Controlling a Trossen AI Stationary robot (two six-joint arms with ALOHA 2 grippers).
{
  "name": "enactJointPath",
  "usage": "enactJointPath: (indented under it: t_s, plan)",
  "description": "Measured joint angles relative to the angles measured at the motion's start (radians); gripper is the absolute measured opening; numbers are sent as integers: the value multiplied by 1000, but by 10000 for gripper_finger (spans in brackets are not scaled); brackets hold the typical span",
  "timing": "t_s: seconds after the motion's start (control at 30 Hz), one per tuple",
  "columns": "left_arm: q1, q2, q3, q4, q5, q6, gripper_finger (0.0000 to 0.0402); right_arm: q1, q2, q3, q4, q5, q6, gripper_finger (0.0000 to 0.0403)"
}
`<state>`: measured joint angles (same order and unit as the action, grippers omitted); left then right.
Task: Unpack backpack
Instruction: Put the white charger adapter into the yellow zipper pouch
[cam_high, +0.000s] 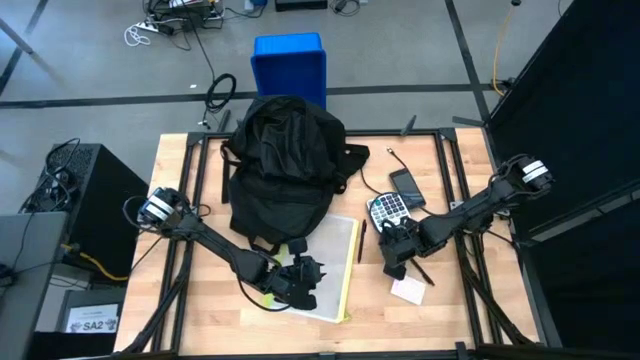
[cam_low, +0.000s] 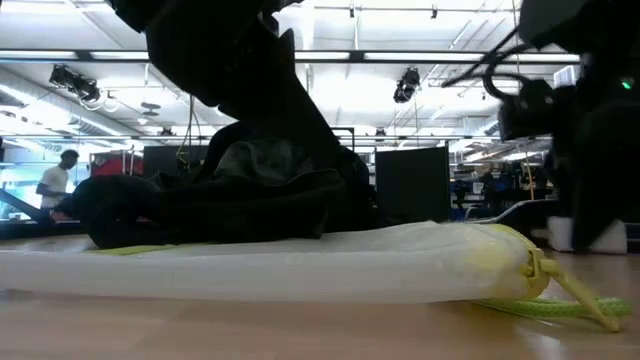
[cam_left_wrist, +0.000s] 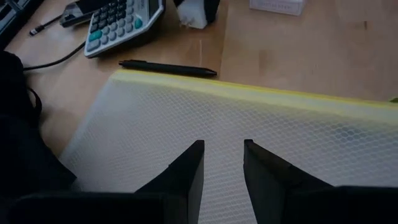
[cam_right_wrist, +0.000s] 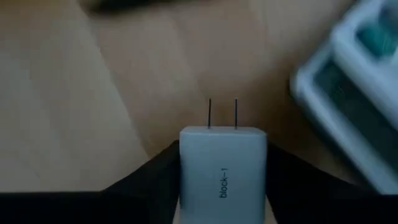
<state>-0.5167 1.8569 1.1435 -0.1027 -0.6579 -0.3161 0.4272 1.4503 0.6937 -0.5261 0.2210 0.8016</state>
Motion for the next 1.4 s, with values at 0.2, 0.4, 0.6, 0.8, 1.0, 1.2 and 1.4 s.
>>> enactJointPath:
  t_s: [0.2, 0.4, 0.6, 0.8, 1.0, 1.2, 1.4]
  plan:
    - [1, 0, 0, -2, 0, 1, 87, 10, -36, 72, 7, 6, -37, 145]
    - [2, 0, 0, -13, 0, 12, 87, 44, -10, 97, 211, 24, -29, 145]
    - [2, 0, 0, -6, 0, 25, 87, 70, 101, 110, 274, 34, -36, 145]
    - [2, 0, 0, -8, 10, 4, 87, 70, 236, 194, 270, 37, -63, 145]
    - [2, 0, 0, -31, 23, -2, 87, 70, 363, 351, 73, 27, -100, 147]
    - [2, 0, 1, -37, 24, -2, 87, 70, 445, 487, -115, 29, -125, 147]
    - [2, 0, 1, -54, 26, -6, 87, 75, 440, 511, -165, 8, -125, 150]
